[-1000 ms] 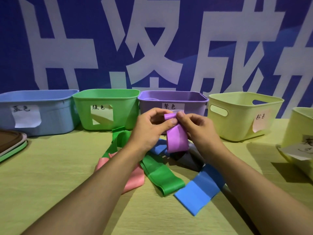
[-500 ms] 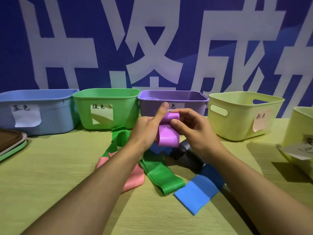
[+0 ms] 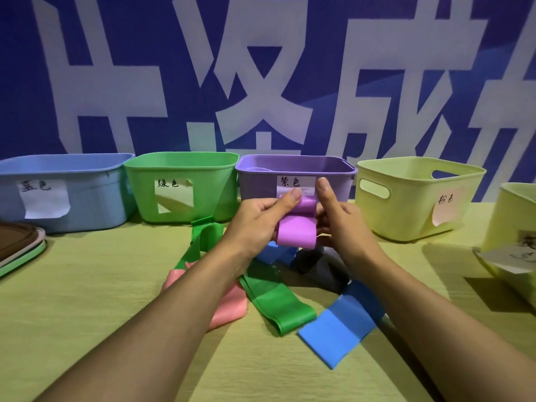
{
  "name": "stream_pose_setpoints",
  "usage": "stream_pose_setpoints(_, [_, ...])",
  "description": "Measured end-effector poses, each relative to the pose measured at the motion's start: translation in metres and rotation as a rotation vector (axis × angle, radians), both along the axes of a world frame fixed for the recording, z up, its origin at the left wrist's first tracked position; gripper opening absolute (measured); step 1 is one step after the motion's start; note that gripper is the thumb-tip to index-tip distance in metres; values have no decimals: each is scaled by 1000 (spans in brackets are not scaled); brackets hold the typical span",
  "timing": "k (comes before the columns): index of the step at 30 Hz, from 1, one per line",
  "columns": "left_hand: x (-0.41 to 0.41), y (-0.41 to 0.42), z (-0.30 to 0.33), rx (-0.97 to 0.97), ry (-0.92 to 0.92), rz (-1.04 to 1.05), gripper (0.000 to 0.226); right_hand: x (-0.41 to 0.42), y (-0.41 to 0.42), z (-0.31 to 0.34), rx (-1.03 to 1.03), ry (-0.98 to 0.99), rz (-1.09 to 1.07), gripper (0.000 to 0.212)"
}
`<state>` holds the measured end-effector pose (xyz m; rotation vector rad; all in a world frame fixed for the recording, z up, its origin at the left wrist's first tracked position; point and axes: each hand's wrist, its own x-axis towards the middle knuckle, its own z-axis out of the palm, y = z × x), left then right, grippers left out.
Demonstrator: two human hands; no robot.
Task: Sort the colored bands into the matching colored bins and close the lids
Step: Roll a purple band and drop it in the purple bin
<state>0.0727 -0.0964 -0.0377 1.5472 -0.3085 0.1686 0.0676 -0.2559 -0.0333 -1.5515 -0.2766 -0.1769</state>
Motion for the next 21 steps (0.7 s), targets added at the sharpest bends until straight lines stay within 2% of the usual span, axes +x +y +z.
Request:
stream_pose_setpoints(3, [1,0,-1,25,-2,-11,55,0,-1,-1,-67,9,-26,87])
stream_pose_setpoints(4, [0,0,-1,19,-1,-19,52,-1,-1,0,-81,8,-29,86])
stream_pose_setpoints(7, [-1,-1,-1,16,-7,-60,44,-3,-1,2,-110,1,-42,64])
stream_pose_setpoints(10, [-1,0,-1,34,-25,-54,27,-2,-1,1,-85,-23,-25,54])
stream_pose_setpoints(14, [0,3,-2,45,-36,-24,20,0,-1,-2,-60,-53,-10,49])
stream_pose_setpoints(21, [-4,2,2,-68,2,-62,17,4,-2,-4,-62,-99,7,42])
